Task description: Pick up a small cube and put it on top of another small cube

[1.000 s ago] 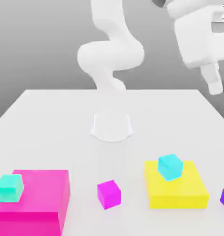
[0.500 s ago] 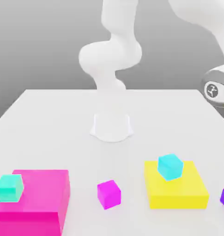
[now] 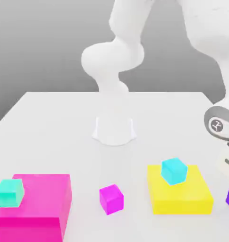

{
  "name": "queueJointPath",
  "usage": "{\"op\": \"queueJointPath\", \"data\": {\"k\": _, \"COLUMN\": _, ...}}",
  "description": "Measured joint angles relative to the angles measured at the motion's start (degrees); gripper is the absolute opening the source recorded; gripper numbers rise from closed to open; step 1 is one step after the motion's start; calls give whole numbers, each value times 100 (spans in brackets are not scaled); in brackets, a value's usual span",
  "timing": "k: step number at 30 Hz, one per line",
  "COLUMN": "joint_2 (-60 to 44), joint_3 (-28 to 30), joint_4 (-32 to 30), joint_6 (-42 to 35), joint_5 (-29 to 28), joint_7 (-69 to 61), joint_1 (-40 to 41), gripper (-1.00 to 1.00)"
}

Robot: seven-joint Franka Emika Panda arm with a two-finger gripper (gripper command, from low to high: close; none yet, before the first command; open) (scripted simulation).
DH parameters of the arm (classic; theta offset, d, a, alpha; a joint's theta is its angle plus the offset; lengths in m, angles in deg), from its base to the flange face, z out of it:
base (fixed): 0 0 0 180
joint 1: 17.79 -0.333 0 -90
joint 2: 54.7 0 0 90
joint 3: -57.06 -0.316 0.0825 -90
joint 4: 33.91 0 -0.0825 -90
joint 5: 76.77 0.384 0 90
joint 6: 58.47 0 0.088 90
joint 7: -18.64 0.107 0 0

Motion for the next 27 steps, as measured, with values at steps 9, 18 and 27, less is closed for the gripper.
{"op": "queueJointPath", "data": {"k": 9, "joint_2": 1035, "joint_3": 1179, "joint_4": -111, "joint_6": -833, "joint_5": 232, "joint_7": -576, "joint_1": 1411, "gripper": -100}}
{"op": "queueJointPath", "data": {"k": 18, "joint_2": 1872, "joint_3": 2439, "joint_4": -351, "joint_6": -1471, "joint_5": 218, "joint_7": -978, "joint_1": 3276, "gripper": -100}}
{"op": "queueJointPath", "data": {"k": 27, "joint_2": 1294, "joint_3": 2759, "joint_4": -243, "joint_6": -1146, "joint_5": 797, "joint_7": -1651, "joint_1": 4242, "gripper": 100}}
